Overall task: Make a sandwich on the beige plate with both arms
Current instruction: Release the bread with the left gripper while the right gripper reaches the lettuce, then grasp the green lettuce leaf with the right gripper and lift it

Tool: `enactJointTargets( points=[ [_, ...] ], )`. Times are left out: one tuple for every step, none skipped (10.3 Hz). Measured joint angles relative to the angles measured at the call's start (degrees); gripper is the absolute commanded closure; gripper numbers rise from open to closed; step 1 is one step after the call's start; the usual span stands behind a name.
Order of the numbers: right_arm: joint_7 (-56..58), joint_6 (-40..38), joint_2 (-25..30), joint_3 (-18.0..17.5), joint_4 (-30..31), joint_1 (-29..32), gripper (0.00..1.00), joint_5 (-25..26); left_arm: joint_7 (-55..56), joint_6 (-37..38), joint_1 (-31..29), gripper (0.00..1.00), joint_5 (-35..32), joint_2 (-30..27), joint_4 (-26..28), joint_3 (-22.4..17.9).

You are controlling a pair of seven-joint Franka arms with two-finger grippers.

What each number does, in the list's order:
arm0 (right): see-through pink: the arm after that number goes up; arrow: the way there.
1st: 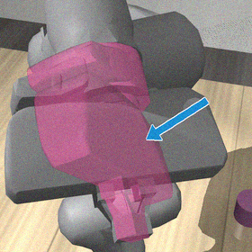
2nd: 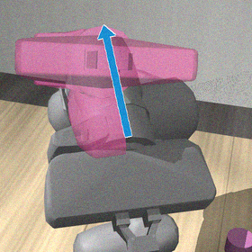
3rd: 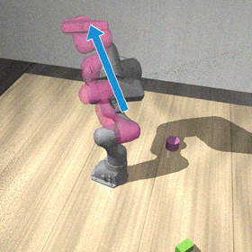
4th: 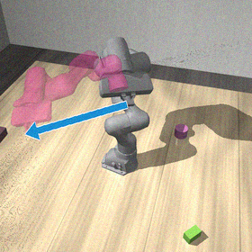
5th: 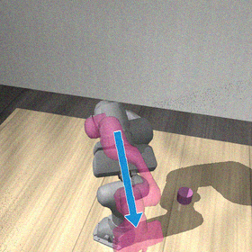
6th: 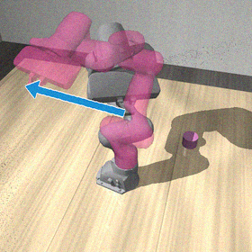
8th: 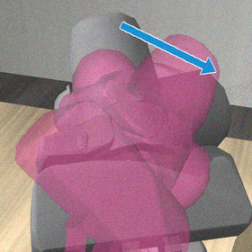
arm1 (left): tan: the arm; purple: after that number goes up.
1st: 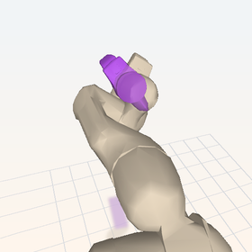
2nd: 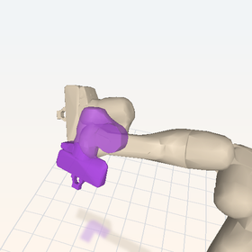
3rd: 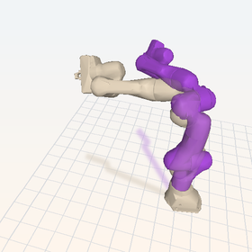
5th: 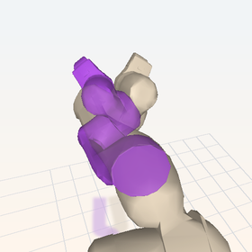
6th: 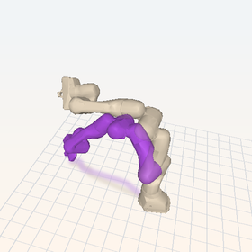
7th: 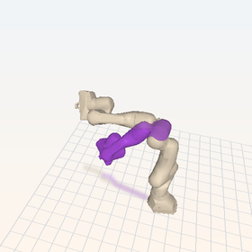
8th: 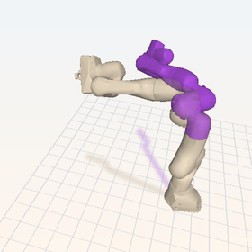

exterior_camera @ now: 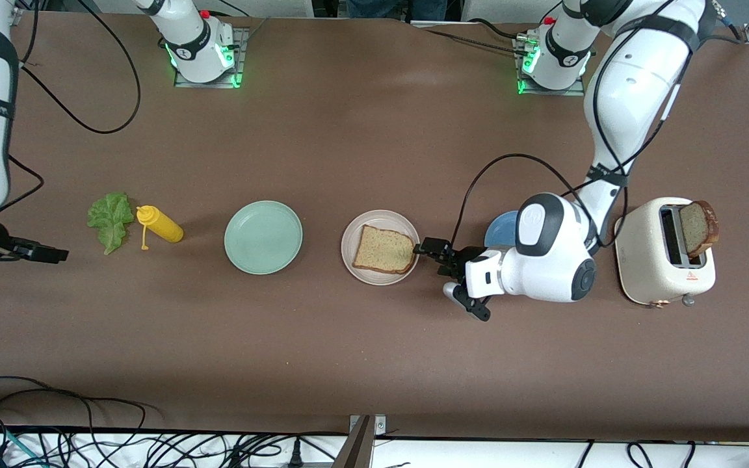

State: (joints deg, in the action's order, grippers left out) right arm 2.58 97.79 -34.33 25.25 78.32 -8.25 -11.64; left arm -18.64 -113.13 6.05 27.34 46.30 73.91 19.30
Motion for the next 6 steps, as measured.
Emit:
enactJointTargets(
  points=[
    [0.0,0.0,-1.8,0.0,0.5,0.0,0.0,0.0,1.8,0.9,0.0,0.0,-3.7,-1.7,0.0,0.0],
    [0.0,0.0,-3.0,-0.1,1.2,-0.1,0.0,0.0,3.9,1.8,0.0,0.0,-7.1,-3.2,0.0,0.0],
    [0.0,-0.1,-3.5,-0.1,2.8,-0.2,0.0,0.0,6.0,3.0,0.0,0.0,-10.0,-4.8,0.0,-0.1],
    [0.0,-0.1,-3.6,-0.1,5.6,-0.3,0.0,0.0,8.2,4.3,-0.1,0.0,-13.1,-6.5,-0.1,-0.2],
    [0.0,0.3,-3.7,-0.1,8.6,-0.3,0.0,0.0,10.2,5.0,-0.1,0.0,-16.5,-8.2,-0.1,-0.4],
    [0.0,1.2,-3.7,0.0,11.4,-0.2,0.0,0.0,11.9,5.7,-0.1,0.0,-20.2,-10.1,-0.1,-0.7]
  ],
)
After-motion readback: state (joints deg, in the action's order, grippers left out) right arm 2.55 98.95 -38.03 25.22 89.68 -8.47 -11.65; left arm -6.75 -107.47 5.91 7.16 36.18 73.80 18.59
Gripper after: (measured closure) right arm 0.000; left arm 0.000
